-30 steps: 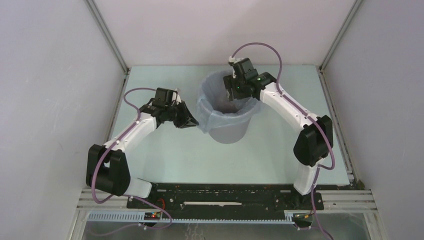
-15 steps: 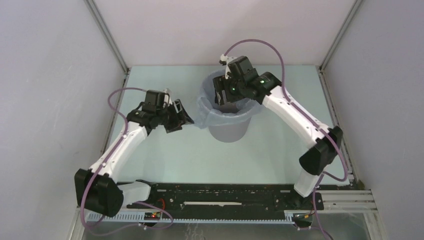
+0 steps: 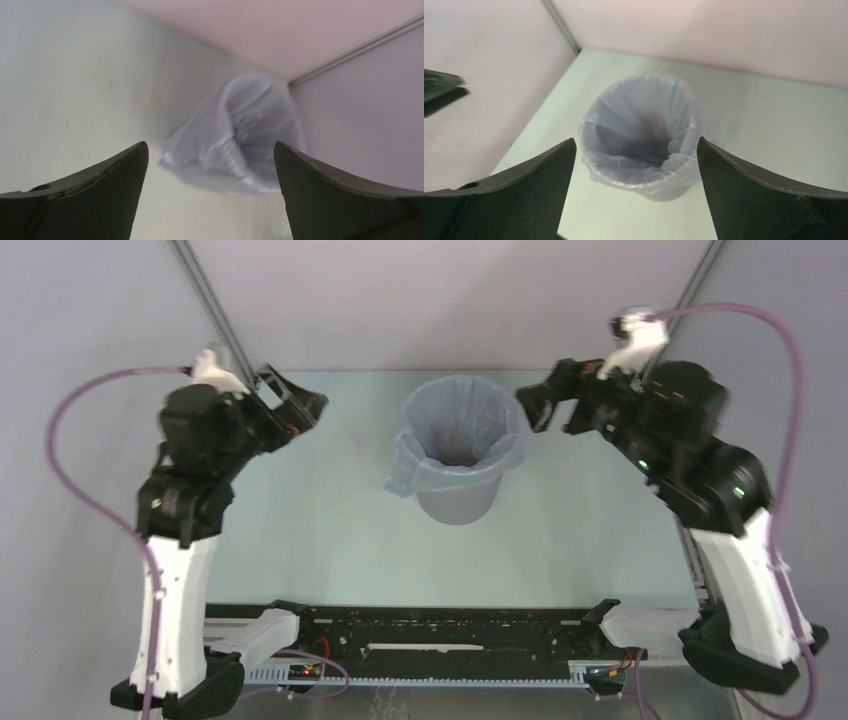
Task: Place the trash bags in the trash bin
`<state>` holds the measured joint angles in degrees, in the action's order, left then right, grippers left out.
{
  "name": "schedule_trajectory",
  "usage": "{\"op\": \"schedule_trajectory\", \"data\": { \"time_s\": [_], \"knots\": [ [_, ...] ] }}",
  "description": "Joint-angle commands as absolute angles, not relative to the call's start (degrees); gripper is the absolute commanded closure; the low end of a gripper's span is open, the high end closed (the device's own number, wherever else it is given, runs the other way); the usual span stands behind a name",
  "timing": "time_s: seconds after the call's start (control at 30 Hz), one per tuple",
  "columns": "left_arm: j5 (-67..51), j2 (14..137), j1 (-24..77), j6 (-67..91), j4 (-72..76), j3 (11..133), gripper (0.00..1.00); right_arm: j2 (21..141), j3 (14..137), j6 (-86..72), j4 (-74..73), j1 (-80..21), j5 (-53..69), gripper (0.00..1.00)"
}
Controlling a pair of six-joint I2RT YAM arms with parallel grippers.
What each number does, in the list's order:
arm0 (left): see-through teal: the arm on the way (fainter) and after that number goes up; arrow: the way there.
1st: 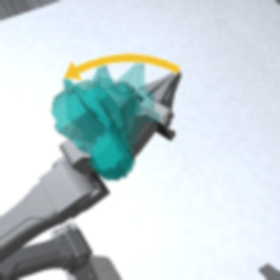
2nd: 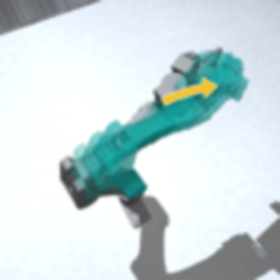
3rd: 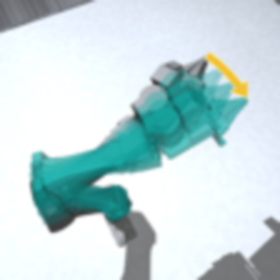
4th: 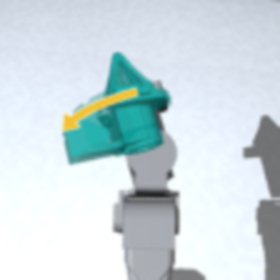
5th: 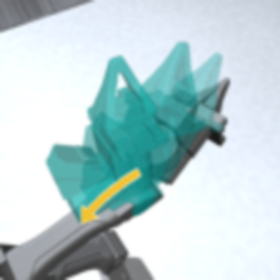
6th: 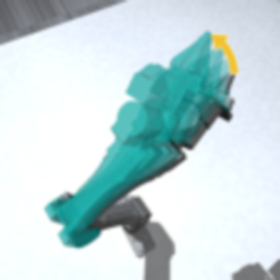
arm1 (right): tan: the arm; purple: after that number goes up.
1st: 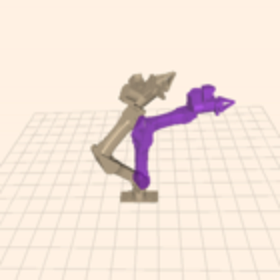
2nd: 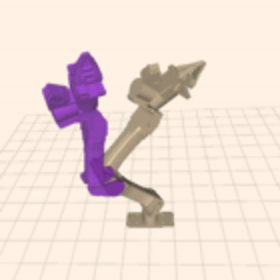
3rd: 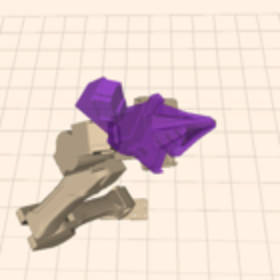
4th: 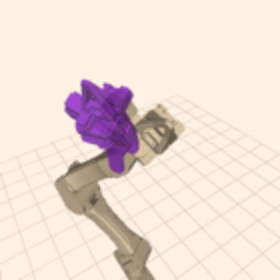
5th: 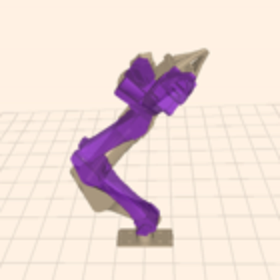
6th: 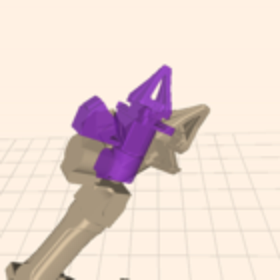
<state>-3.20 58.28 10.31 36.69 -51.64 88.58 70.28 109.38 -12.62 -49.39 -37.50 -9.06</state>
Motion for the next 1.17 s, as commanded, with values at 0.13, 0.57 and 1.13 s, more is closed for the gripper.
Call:
{"op": "schedule_trajectory", "data": {
  "time_s": [0.13, 0.57, 1.13],
  "knots": [
    [6.8, 58.3, 10.1, 26.1, -51.0, 114.5, 0.0, 55.2, 104.8, -6.9, -44.6, -37.5, -27.2, 0.0],
    [14.1, 56.5, 10.1, 18.3, -49.4, 121.2, 0.0, 48.8, 101.8, -8.8, -42.6, -37.6, -32.8, 0.0],
    [11.8, 56.4, 10.1, 19.8, -49.8, 118.7, 0.0, 52.6, 103.9, -16.2, -45.3, -37.6, -31.3, 0.0]
  ]
}}
